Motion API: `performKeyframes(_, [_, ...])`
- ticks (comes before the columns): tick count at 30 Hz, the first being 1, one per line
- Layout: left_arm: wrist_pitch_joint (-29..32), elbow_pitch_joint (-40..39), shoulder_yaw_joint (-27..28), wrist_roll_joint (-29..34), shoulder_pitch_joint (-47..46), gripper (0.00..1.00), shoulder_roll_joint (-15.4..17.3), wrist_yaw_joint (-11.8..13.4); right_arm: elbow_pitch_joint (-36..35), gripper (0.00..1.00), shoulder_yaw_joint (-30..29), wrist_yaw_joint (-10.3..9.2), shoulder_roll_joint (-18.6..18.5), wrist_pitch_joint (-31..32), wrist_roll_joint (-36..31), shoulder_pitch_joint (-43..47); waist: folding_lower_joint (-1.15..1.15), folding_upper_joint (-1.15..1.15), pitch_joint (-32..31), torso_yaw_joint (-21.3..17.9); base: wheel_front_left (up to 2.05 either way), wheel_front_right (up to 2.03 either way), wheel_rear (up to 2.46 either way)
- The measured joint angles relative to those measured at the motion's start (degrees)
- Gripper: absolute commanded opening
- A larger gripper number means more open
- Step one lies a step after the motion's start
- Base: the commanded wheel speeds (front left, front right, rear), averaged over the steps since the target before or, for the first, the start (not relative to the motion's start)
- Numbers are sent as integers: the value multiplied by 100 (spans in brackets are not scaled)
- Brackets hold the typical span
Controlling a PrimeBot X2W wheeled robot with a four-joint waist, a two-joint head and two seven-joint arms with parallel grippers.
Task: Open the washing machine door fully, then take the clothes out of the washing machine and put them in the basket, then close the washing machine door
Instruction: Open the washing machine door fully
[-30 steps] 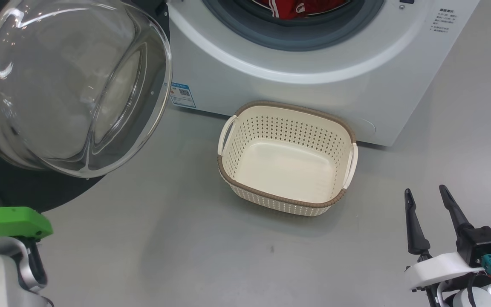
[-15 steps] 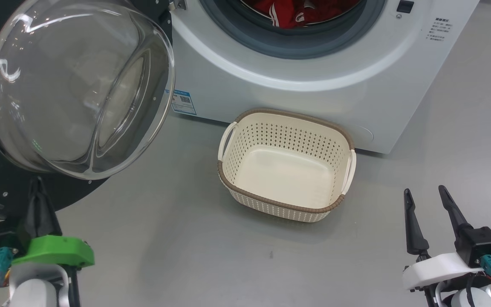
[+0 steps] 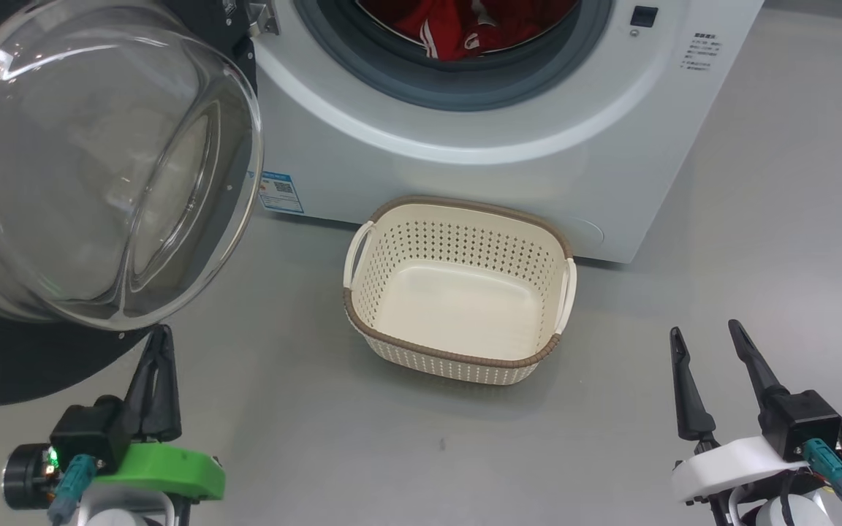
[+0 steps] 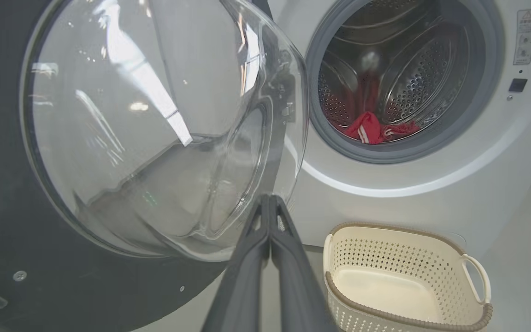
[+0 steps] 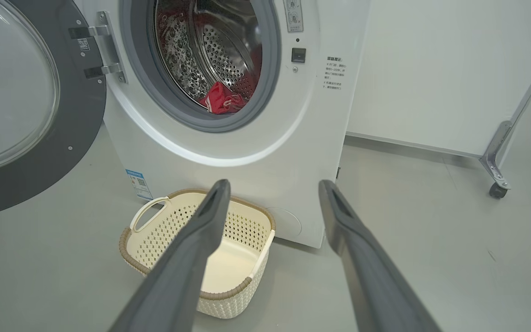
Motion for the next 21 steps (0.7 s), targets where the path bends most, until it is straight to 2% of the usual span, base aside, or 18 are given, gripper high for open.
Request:
performKeyframes(2, [1, -13, -80, 0, 73, 0, 0, -5, 3, 100, 37, 0, 15, 0, 0, 0, 0, 0, -20, -92, 0, 0, 0])
performKeyframes(4, [1, -15, -136, -1, 133, 23, 0, -29, 4, 100, 81, 1, 45, 0, 0, 0, 0, 0, -43, -192, 0, 0, 0])
performKeyframes(5, [1, -13, -160, -1, 158, 37, 1, -43, 5, 100, 94, 1, 62, 0, 0, 1, 0, 0, -55, -244, 0, 0, 0])
performKeyframes(6, [1, -14, -171, -2, 177, 45, 1, -54, 7, 100, 113, 5, 69, 0, 0, 1, 0, 0, -68, -300, 0, 0, 0])
performKeyframes(7, [1, -14, -174, -7, 190, 62, 1, -54, 9, 100, 123, 22, 74, 0, 0, 1, 0, 0, -81, -355, 0, 0, 0])
performKeyframes(8, [1, -14, -172, -8, 205, 84, 2, -54, 15, 100, 134, 51, 79, 0, 0, 1, 0, 0, -95, -412, 0, 0, 0])
performKeyframes(9, [1, -13, -176, -8, 221, 100, 2, -54, 24, 100, 137, 52, 85, 0, 0, 2, 0, 0, -108, -472, 0, 0, 0])
performKeyframes(21, [65, -15, -241, -9, 396, 100, 7, -36, 36, 100, 175, 51, 124, 0, 0, 79, 0, 0, -296, -1172, 0, 0, 0])
